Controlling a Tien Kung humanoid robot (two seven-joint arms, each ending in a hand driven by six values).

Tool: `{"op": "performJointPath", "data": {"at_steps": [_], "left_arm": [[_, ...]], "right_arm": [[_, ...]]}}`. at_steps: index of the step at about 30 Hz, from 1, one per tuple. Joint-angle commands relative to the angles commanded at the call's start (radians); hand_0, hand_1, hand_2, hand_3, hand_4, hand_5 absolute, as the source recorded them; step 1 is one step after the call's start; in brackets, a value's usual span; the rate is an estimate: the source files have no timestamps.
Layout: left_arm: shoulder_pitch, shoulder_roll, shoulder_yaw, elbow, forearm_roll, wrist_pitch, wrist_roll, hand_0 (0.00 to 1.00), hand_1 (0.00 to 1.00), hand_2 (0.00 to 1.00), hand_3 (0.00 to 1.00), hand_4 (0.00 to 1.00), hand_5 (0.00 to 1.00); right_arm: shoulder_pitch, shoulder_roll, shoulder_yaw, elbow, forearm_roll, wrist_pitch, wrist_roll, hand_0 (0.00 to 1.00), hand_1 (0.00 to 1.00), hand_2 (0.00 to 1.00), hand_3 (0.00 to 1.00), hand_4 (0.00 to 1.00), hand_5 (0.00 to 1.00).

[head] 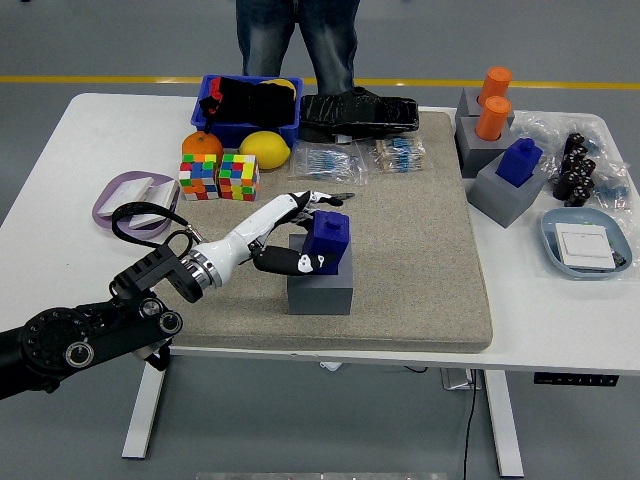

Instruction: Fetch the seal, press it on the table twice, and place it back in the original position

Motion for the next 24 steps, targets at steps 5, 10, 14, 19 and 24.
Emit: {"op": "performJointPath", "data": {"at_steps": [5, 10, 14, 19, 24], "left_arm": [[0.006, -0.008, -0.004, 0.017, -0.017, 0.006, -0.012, 0.607, 0.531, 0.500, 0.827, 0.667, 0.002], [0.011, -0.012, -0.010, 0.028, -0.021, 0.009, -0.017, 0.605, 0.531, 0.499, 0.827, 0.666, 0.002], [0.020, -0.015, -0.020, 0.032, -0.025, 0.010, -0.021, 0.607, 0.531, 0.499, 0.828, 0.667, 0.002], [0.034, -0.020, -0.028, 0.037, -0.031, 0.012, -0.026, 0.606, 0.531, 0.499, 0.827, 0.667, 0.002], [0.049, -0.025, -0.042, 0.039, -0.036, 0.013, -0.030, 0.606, 0.531, 0.499, 0.827, 0.667, 0.002]], "right_arm": [[0.001, 0.001, 0.003, 0.000, -0.002, -0.001, 0.000, 0.786, 0.684, 0.657, 0.617, 0.796, 0.448], [0.000, 0.001, 0.002, 0.000, -0.002, -0.001, 0.000, 0.786, 0.684, 0.657, 0.616, 0.797, 0.447], [0.000, 0.002, 0.000, 0.000, 0.000, 0.000, 0.000, 0.787, 0.684, 0.657, 0.616, 0.797, 0.445], [-0.001, 0.002, 0.001, 0.000, -0.001, 0.000, 0.000, 0.786, 0.684, 0.657, 0.617, 0.797, 0.447], [-0.002, 0.002, 0.000, 0.000, -0.001, 0.000, 0.000, 0.786, 0.684, 0.657, 0.617, 0.797, 0.447]]}}
